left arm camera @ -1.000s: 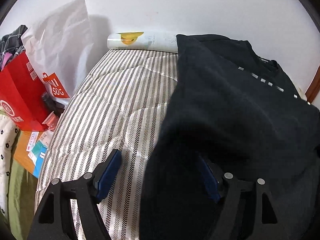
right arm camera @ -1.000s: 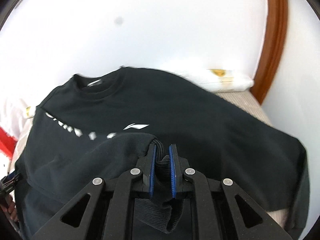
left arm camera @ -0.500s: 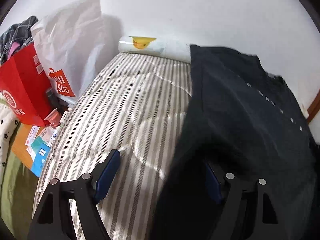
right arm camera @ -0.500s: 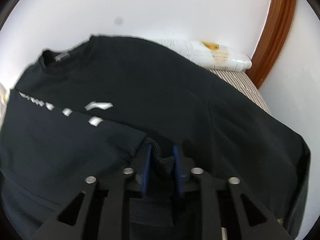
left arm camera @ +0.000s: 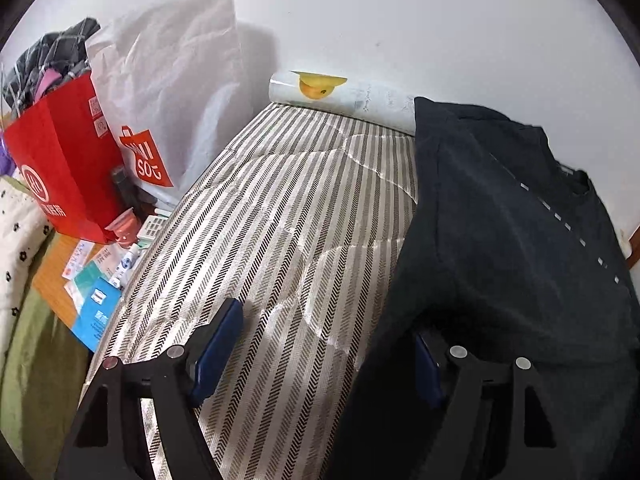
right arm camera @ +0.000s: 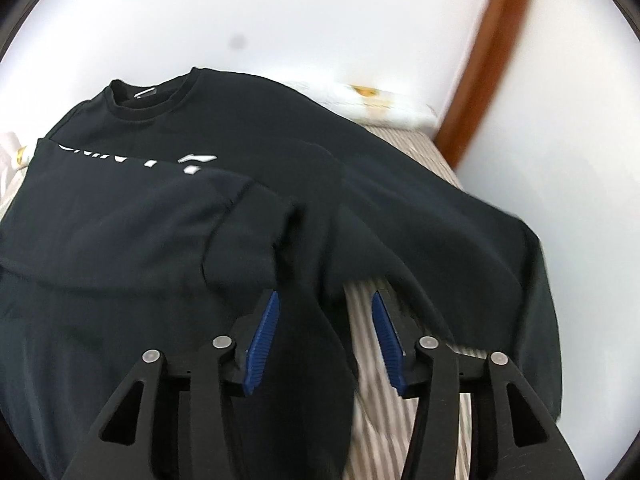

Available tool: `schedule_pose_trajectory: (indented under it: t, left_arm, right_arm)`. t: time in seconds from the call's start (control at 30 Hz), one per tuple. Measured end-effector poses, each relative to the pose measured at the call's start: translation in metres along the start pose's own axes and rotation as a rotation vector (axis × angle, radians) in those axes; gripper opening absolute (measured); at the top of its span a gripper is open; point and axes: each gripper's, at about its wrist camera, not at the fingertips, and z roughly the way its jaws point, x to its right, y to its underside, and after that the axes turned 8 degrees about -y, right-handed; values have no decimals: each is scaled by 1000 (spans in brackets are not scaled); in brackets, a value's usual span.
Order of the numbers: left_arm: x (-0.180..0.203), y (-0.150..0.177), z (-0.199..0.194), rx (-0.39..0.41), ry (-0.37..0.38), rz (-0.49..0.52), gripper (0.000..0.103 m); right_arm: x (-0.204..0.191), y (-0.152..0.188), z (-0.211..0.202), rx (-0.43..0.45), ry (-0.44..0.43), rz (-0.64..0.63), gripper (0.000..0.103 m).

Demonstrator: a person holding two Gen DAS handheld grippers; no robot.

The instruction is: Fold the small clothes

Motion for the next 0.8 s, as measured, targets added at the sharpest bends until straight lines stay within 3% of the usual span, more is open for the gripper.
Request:
schedule_pose_trajectory:
  t: [0.13,0.23,0.37,0.5,0.8]
  left_arm:
    - [5,6,-13,27,-26,51,74]
    - [5,19,-25,-14,11,66,74]
    - [0,55,-49,-31,11,145,74]
    - [-15,96,-76,-91,85,148,74]
    - [-29,166,-137,-91,106,200,74]
  right_arm:
    - [3,39,-17,-18,-35,8,57]
    - [1,68,-25,-33,-54,11,59]
    - [0,108,-34,-56,-104,30,60]
    - [5,138,-43,-57,-111,65,60]
    - [7,191,-78,-38,-225,96,61]
